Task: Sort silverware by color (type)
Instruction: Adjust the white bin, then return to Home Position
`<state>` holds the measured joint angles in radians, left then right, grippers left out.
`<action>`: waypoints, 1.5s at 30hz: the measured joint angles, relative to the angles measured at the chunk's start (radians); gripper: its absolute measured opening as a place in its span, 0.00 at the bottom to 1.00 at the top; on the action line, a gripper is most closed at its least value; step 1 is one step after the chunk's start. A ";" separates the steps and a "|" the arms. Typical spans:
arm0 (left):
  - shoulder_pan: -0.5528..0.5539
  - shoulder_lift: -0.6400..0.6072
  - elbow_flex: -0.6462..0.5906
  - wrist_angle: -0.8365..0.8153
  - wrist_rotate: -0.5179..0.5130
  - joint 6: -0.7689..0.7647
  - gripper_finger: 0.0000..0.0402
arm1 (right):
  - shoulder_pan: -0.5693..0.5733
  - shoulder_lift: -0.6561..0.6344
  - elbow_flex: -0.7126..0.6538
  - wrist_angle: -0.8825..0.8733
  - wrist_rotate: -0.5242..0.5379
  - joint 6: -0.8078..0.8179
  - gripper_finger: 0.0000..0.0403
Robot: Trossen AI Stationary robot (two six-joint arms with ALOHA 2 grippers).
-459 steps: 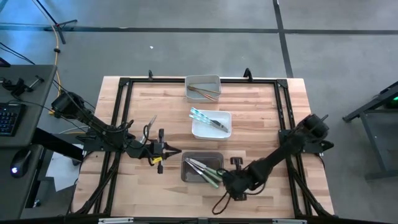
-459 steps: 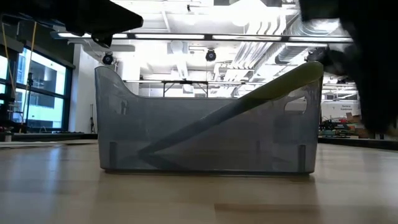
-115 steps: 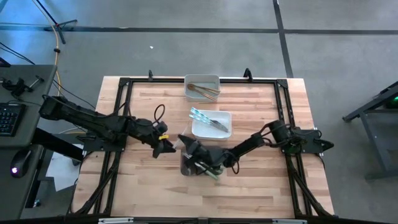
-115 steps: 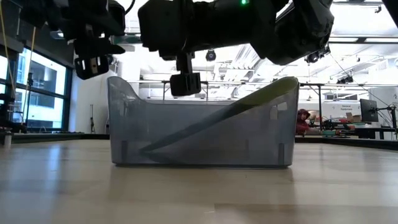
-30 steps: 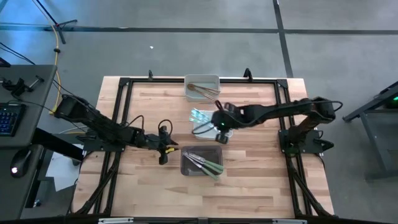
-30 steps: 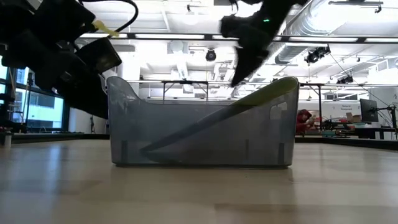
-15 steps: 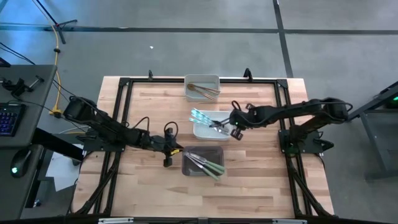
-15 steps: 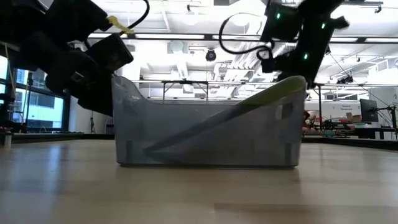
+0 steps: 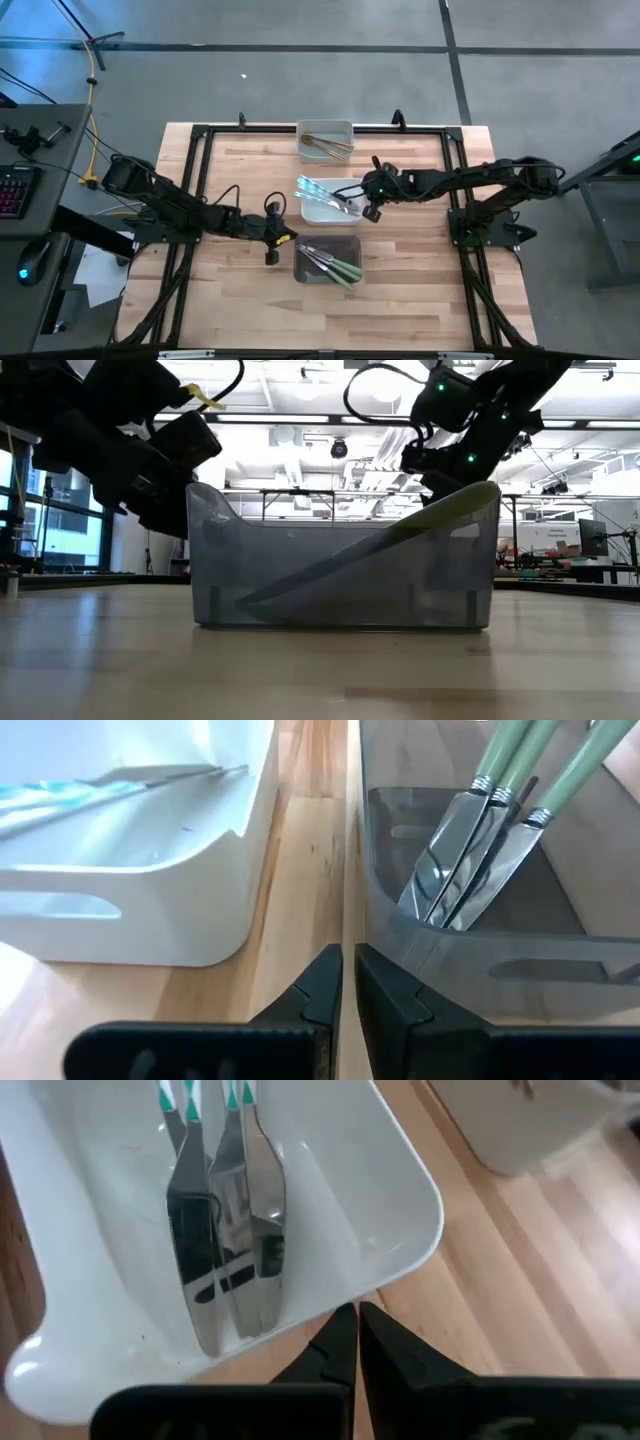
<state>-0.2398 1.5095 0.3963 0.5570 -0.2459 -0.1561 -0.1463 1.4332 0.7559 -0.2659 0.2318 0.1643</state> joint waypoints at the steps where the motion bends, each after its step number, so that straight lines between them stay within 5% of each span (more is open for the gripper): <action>1: 0.000 -0.011 -0.005 -0.002 -0.003 0.011 0.06 | 0.000 -0.002 0.000 0.000 0.002 -0.021 0.00; 7: 0.000 -0.134 -0.061 -0.019 -0.001 0.030 0.05 | 0.044 -0.111 -0.022 0.041 0.039 -0.144 0.00; 15: 0.061 -0.327 -0.242 0.183 0.135 0.079 0.00 | 0.052 -0.331 -0.356 0.546 -0.218 -0.282 0.00; 22: 0.213 -0.450 -0.308 0.196 0.256 0.115 0.00 | -0.024 -0.569 -0.549 0.721 -0.358 -0.324 0.00; 32: 0.353 -0.617 -0.384 0.194 0.338 0.154 0.00 | -0.127 -0.927 -0.742 0.729 -0.359 -0.322 0.00; 45: 0.412 -0.841 -0.385 0.034 0.253 0.194 0.00 | -0.206 -1.246 -0.746 0.452 -0.302 -0.330 0.00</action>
<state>0.1719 0.6682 0.0113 0.5910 0.0069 0.0375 -0.3523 0.1872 0.0099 0.1860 -0.0704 -0.1654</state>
